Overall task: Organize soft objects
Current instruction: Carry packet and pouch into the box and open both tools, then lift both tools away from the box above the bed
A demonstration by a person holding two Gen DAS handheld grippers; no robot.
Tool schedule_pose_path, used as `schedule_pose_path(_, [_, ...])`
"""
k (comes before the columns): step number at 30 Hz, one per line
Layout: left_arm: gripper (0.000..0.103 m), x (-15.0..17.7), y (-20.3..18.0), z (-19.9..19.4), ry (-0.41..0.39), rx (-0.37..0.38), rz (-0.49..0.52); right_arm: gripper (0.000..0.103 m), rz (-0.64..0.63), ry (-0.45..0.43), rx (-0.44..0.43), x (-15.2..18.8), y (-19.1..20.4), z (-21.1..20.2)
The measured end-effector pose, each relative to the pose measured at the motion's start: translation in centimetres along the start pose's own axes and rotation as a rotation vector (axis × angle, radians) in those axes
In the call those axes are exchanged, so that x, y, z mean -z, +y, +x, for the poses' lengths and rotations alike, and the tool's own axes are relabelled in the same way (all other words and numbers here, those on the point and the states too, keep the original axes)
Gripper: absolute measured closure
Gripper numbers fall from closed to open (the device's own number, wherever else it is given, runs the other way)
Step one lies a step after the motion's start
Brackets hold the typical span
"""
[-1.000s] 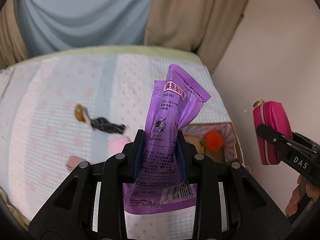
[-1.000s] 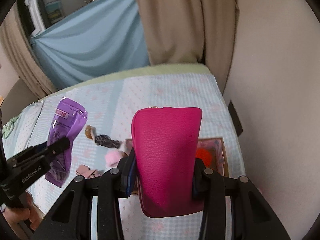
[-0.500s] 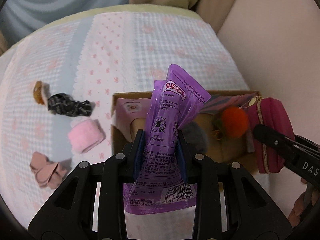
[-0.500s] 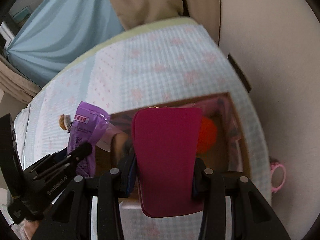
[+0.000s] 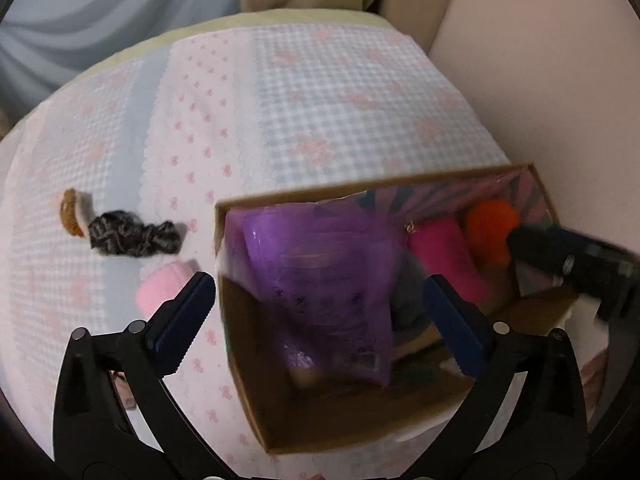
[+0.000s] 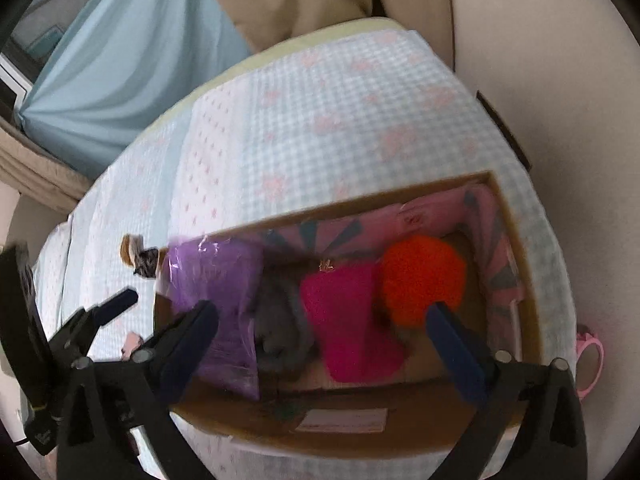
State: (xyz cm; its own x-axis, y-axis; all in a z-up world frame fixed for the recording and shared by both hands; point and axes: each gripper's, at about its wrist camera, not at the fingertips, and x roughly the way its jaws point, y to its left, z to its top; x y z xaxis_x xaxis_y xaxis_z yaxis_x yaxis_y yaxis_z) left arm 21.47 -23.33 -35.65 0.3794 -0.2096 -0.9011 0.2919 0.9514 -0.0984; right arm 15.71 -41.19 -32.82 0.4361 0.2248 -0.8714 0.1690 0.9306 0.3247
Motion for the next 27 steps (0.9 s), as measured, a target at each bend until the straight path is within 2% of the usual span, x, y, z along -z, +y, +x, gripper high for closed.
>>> schedule_pose_path(6, [0.000, 1.2, 0.7, -0.1, 0.035, -0.016, -0.012, 0.000, -0.006, 0.022, 0.012, -0.1, -0.3, 0.2])
schedule_pose_path(13, [0.000, 1.4, 1.0, -1.0, 0.024, -0.013, -0.034, 0.000, -0.040, 0.004, 0.024, 0.0, 0.4, -0.4])
schedule_pose_path(22, [0.000, 1.1, 0.7, -5.9, -0.044, -0.017, -0.031, 0.000, -0.070, -0.042, 0.040, 0.3, 1.8, -4.8])
schedule_pose_path(27, [0.000, 1.1, 0.9, -10.1, -0.092, -0.015, -0.045, 0.000, -0.124, -0.103, 0.100, 0.8, 4.0, -8.7])
